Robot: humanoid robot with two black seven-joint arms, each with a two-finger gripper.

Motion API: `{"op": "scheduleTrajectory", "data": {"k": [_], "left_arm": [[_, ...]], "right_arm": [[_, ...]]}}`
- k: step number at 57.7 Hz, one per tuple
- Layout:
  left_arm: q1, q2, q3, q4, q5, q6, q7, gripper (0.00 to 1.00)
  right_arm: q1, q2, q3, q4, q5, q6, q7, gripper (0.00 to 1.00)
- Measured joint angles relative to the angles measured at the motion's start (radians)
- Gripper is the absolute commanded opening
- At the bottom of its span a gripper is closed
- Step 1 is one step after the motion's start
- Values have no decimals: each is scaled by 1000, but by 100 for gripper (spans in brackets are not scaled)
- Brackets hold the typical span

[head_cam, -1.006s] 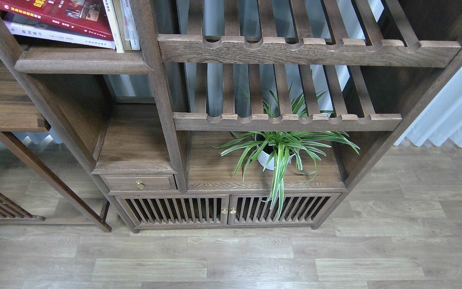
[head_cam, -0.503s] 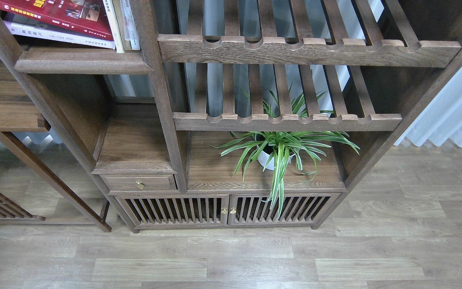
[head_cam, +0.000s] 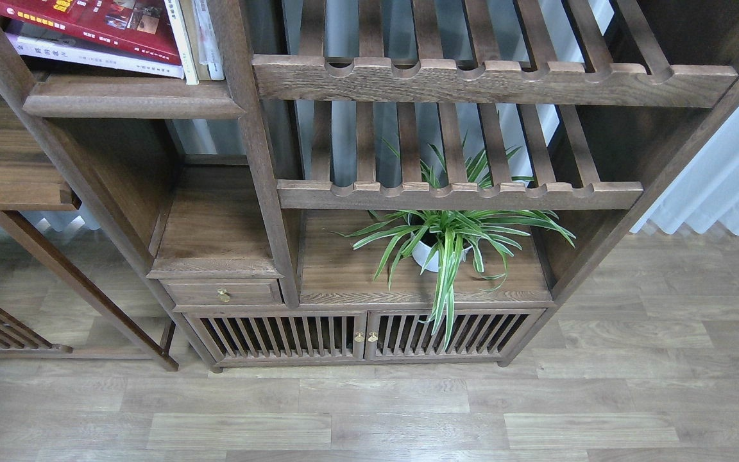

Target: Organize books on shelf

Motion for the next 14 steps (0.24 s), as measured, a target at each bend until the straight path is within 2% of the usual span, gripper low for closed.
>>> {"op": "scheduleTrajectory", "data": {"k": [14], "left_arm": [[0, 0, 0, 0, 0, 0, 0, 100]], "right_arm": [[-13, 0, 2, -4, 0, -3, 0, 99]]}}
